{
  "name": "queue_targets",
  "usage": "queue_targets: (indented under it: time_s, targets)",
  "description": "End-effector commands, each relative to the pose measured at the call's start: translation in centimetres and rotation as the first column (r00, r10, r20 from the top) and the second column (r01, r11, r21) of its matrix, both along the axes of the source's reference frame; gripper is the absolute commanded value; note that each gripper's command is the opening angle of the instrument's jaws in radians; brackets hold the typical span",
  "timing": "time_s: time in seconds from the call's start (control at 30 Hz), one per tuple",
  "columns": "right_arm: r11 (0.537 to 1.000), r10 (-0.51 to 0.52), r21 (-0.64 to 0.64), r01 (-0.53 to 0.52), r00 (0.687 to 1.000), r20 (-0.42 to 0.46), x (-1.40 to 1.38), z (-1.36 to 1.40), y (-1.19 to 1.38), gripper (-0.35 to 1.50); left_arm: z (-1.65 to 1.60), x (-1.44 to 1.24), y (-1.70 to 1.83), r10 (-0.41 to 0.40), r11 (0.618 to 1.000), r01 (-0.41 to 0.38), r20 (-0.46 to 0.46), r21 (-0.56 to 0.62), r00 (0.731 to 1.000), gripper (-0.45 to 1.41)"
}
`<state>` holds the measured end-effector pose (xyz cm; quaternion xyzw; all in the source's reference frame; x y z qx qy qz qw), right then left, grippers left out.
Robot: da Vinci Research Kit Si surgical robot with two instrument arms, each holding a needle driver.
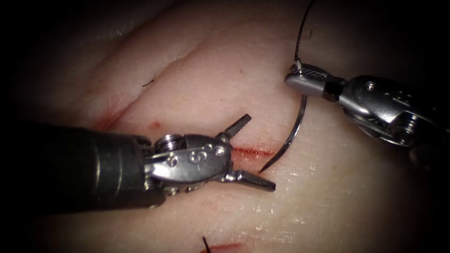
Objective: Wound Closure
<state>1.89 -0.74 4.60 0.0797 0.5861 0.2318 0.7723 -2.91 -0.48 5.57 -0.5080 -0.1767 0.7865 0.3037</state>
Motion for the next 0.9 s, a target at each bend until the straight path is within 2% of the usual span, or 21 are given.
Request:
queue_targets:
  time_s: [0.03,0.07,0.13,0.3,0.37,0.73,0.9]
  targets:
    - [1.0,-0.007,-0.007,0.007,1.0,-0.009,0.07,0.06,0.03,-0.35,0.05,-0.06,0.01,-0.001,1.0,0.001,0.002,-0.002,1.0,1.08]
    - [0.998,-0.037,-0.046,0.034,0.998,-0.052,0.08,0.06,0.02,-0.35,0.04,-0.04,0.03,-0.001,1.0,0.0,0.054,0.031,0.999,1.08]
    - [0.997,-0.041,-0.068,0.036,0.996,-0.076,0.09,0.06,0.02,-0.35,0.04,-0.03,0.04,-0.004,0.999,0.0,0.077,0.048,0.997,1.08]
    - [0.979,-0.145,-0.168,0.114,0.972,-0.186,0.17,0.04,-0.05,-0.35,0.02,0.02,0.11,-0.03,0.984,-0.003,0.189,0.176,0.982,1.08]
    - [0.969,-0.182,-0.208,0.136,0.959,-0.216,0.21,0.01,-0.06,-0.35,0.05,0.02,0.14,-0.046,0.979,0.006,0.196,0.203,0.979,1.06]
    - [0.933,-0.247,-0.324,0.158,0.935,-0.255,0.33,-0.07,-0.12,-0.35,0.25,0.01,0.25,-0.114,0.942,0.049,0.179,0.333,0.977,0.99]
    - [0.927,-0.259,-0.34,0.161,0.928,-0.266,0.36,-0.1,-0.14,-0.35,0.3,-0.03,0.17,-0.096,0.933,0.014,0.211,0.361,0.973,0.94]
